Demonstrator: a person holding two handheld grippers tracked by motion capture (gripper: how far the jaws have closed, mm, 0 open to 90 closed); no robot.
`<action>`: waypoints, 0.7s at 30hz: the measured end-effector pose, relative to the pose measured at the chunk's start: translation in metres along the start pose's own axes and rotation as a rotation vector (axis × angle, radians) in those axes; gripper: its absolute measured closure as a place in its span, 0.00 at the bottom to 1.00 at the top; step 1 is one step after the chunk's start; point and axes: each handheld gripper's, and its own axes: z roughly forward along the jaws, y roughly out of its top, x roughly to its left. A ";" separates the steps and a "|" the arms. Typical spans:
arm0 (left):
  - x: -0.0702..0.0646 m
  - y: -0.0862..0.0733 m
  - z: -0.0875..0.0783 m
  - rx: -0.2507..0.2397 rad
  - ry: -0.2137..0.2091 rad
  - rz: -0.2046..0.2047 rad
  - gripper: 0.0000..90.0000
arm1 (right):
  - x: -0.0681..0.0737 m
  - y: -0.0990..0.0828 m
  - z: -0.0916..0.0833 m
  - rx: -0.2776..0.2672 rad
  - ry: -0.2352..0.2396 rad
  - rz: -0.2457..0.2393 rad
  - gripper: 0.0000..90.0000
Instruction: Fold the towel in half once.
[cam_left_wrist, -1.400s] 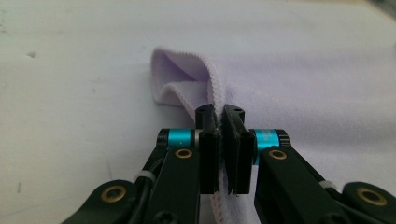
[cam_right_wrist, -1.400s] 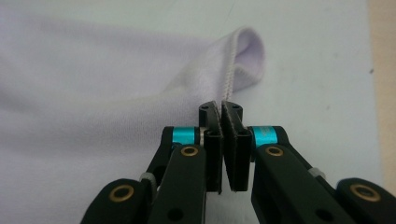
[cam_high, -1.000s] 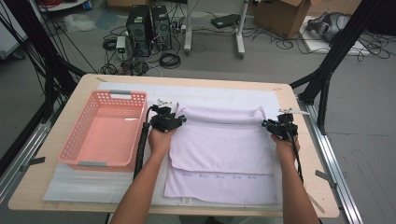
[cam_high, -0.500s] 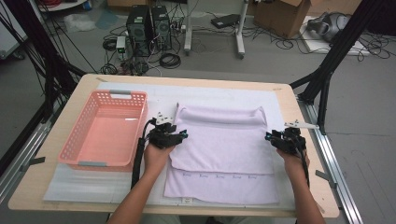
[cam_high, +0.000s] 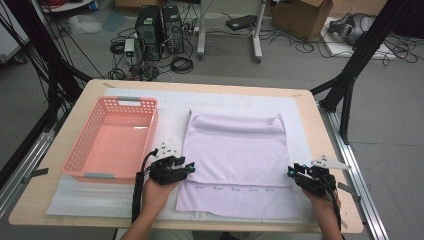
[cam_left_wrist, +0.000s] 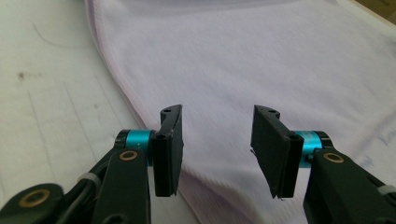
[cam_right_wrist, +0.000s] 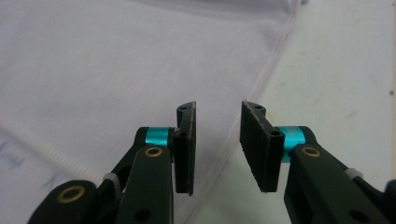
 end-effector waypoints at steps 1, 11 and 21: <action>-0.001 -0.003 -0.002 -0.003 -0.008 -0.005 0.60 | 0.002 -0.004 -0.003 0.003 0.002 0.004 0.75; -0.005 -0.010 -0.001 0.046 -0.053 0.025 0.89 | 0.016 -0.016 -0.008 0.066 0.003 -0.052 0.91; -0.005 -0.012 -0.012 -0.004 -0.049 0.022 1.00 | 0.016 -0.017 -0.015 0.027 0.021 -0.046 0.96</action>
